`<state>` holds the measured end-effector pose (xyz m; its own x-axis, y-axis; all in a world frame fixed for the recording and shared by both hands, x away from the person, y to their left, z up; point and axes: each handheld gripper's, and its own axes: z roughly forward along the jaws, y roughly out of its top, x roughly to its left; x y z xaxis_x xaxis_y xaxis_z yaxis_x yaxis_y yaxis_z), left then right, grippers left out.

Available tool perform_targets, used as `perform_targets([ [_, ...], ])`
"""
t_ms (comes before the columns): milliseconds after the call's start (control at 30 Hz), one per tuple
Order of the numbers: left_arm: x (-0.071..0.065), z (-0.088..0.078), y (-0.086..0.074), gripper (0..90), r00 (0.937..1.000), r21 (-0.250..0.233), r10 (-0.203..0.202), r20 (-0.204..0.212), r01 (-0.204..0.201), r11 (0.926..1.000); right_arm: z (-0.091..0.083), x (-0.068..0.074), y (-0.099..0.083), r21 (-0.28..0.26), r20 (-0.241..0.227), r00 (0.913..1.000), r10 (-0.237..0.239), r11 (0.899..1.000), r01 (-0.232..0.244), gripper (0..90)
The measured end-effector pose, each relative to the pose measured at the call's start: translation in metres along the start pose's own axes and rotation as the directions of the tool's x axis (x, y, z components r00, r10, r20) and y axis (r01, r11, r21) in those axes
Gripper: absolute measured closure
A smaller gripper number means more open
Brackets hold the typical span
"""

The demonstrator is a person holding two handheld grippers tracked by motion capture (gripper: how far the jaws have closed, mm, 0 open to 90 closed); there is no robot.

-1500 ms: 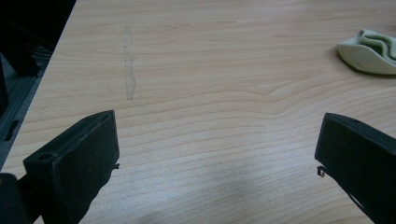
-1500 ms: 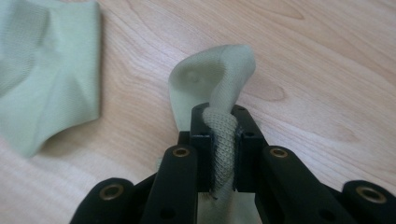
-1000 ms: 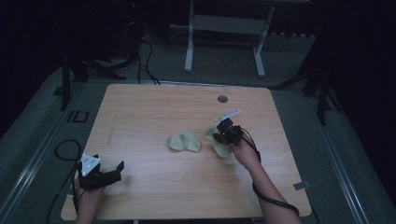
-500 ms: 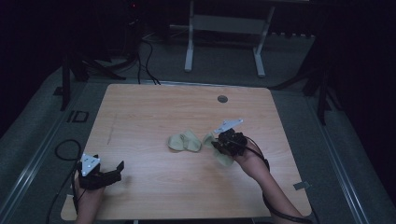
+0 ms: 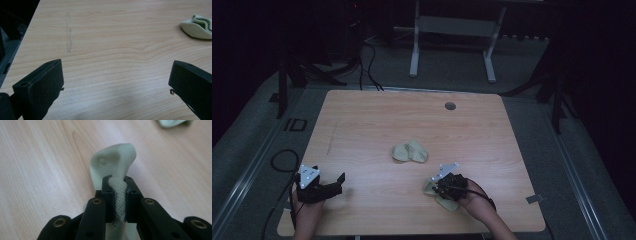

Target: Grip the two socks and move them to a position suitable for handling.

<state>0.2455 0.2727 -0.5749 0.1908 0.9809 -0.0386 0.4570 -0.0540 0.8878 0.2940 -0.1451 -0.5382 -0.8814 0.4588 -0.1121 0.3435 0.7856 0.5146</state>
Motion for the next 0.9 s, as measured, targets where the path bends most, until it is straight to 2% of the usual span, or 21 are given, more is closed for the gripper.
perform_targets([
  [33,0.000,0.000,0.000,0.0,1.0000,0.000,0.001,0.001,-0.001,1.0000,0.003,0.001,-0.002,0.001,0.007,1.0000,-0.001,1.000,0.001,75.0],
  [67,0.000,0.000,0.000,0.0,1.0000,0.000,0.001,0.001,-0.001,1.0000,0.003,0.001,-0.002,0.001,0.007,1.0000,-0.001,1.000,0.001,75.0],
  [100,-0.001,0.000,0.000,0.0,1.0000,0.000,0.003,0.001,-0.003,1.0000,0.008,0.004,-0.005,-0.021,0.022,0.9997,0.010,1.000,-0.009,64.0],
  [233,-0.001,0.000,0.000,0.0,1.0000,0.002,0.004,0.000,-0.004,1.0000,0.008,0.004,-0.006,-0.021,0.049,0.9986,0.021,1.000,-0.020,57.5],
  [267,-0.001,0.000,0.000,0.0,1.0000,0.002,0.004,0.000,-0.004,1.0000,0.008,0.006,-0.006,-0.032,0.052,0.9978,0.040,0.999,-0.039,53.5],
  [333,-0.001,0.000,0.000,0.0,1.0000,0.001,0.003,0.000,-0.003,1.0000,0.008,0.006,-0.006,-0.031,0.042,0.9979,0.048,0.998,-0.047,50.5],
  [367,-0.001,0.000,0.000,0.0,1.0000,0.001,0.003,-0.001,-0.003,1.0000,0.009,0.008,-0.006,-0.028,0.017,0.9976,0.067,0.997,-0.066,46.6],
  [500,-0.003,-0.001,0.001,0.0,1.0000,-0.001,0.009,0.002,-0.009,1.0000,0.010,0.010,-0.006,-0.036,0.002,0.9980,0.064,0.997,-0.063,42.6],
  [533,-0.005,0.000,0.001,0.0,0.9999,-0.001,0.011,0.005,-0.011,0.9999,0.012,0.010,-0.006,-0.041,-0.016,0.9972,0.073,0.996,-0.073,37.7],
  [700,-0.012,-0.001,0.003,0.0,0.9995,-0.004,0.028,0.015,-0.028,0.9996,0.015,0.009,-0.003,-0.043,-0.030,0.9975,0.064,0.997,-0.065,34.0],
  [733,-0.016,-0.002,0.004,0.0,0.9988,-0.016,0.029,0.039,-0.028,0.9995,0.017,0.008,-0.001,-0.046,-0.036,0.9977,0.057,0.997,-0.059,33.7],
  [833,-0.026,-0.005,0.006,0.0,0.9963,-0.032,0.040,0.076,-0.037,0.9988,0.018,0.007,0.003,-0.041,-0.045,0.9985,0.031,0.999,-0.033,32.7],
  [867,-0.026,-0.005,0.006,0.0,0.9963,-0.032,0.040,0.076,-0.037,0.9988,0.018,0.007,0.003,-0.041,-0.045,0.9985,0.031,0.999,-0.033,32.7],
  [900,-0.032,-0.005,0.007,0.0,0.9936,-0.032,0.042,0.105,-0.039,0.9987,0.017,0.008,0.005,-0.039,-0.044,0.9986,0.028,0.999,-0.030,30.5],
])
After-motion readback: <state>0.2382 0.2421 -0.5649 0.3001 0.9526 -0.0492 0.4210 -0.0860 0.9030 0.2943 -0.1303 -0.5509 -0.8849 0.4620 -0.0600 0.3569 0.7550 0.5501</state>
